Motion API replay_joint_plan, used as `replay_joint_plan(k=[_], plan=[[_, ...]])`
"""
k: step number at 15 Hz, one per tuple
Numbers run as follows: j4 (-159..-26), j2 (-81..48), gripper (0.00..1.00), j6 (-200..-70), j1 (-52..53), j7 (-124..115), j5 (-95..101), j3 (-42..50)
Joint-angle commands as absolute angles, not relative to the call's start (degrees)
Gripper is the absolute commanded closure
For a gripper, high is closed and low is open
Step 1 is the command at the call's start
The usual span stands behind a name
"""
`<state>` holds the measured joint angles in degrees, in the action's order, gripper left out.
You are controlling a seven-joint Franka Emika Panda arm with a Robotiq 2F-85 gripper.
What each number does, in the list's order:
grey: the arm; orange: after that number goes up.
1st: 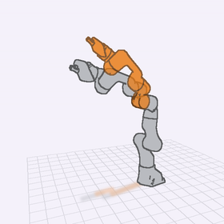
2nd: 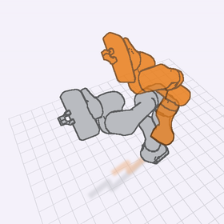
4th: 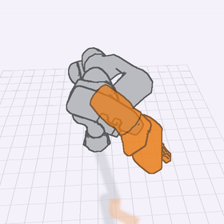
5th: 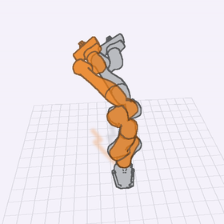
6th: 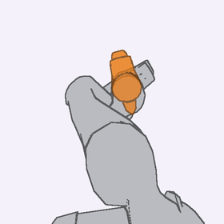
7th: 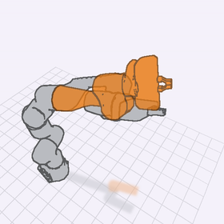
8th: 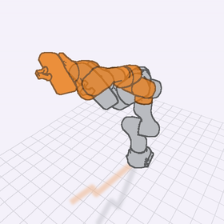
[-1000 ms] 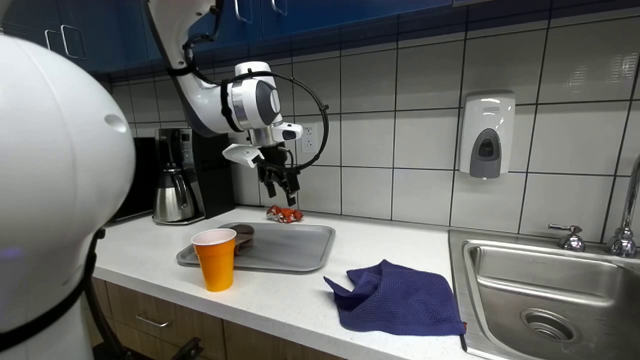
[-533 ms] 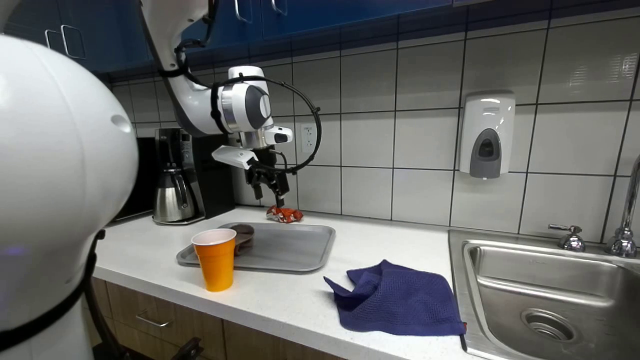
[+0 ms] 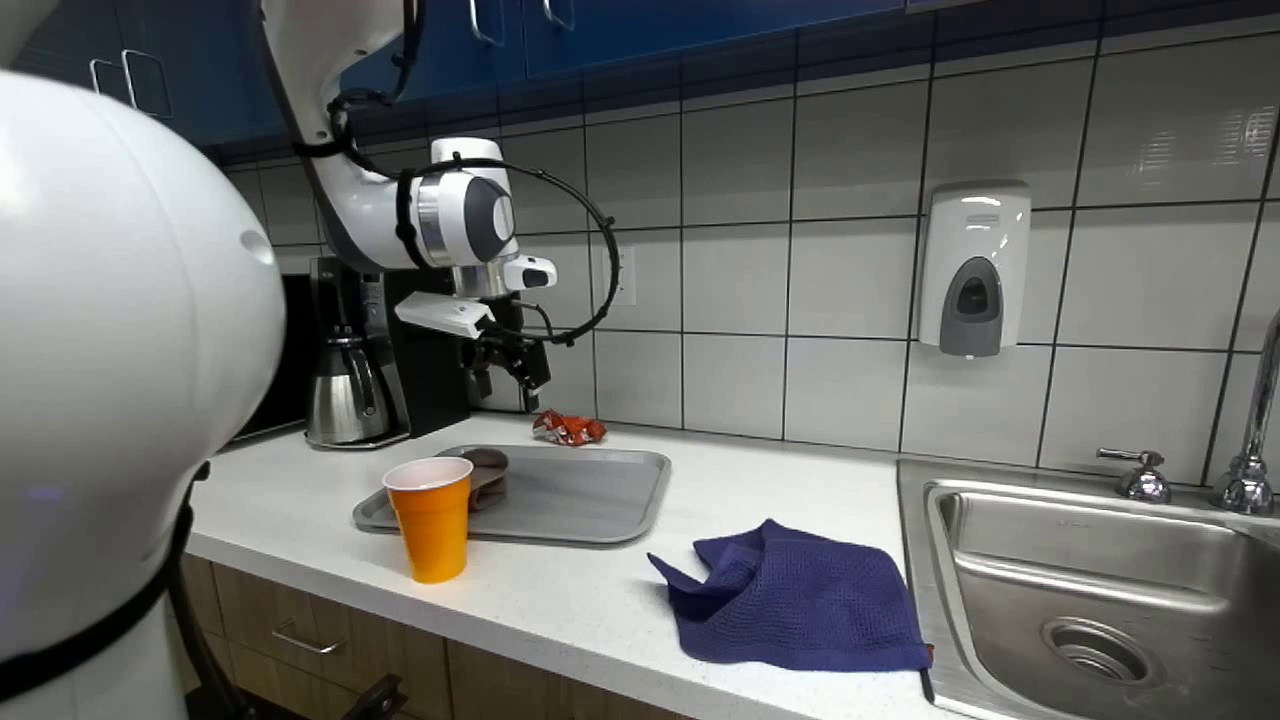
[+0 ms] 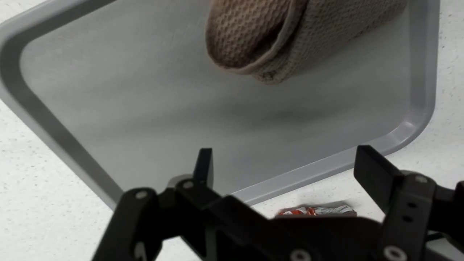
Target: Remove the blue and brown towels from the tray
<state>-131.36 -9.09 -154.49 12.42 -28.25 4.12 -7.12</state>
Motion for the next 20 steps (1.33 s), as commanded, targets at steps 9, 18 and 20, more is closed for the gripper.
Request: replay_joint_plan(k=[9, 18, 20], plan=[[-127.4, -13.6, 0.0, -149.1, 15.1, -23.6, 2.5, -8.9], [-125.2, -17.5, 0.0, -147.5, 15.5, -22.6, 3.2, -8.1], [-125.0, -17.7, 0.0, -147.3, 15.6, -22.4, 3.2, -8.1]])
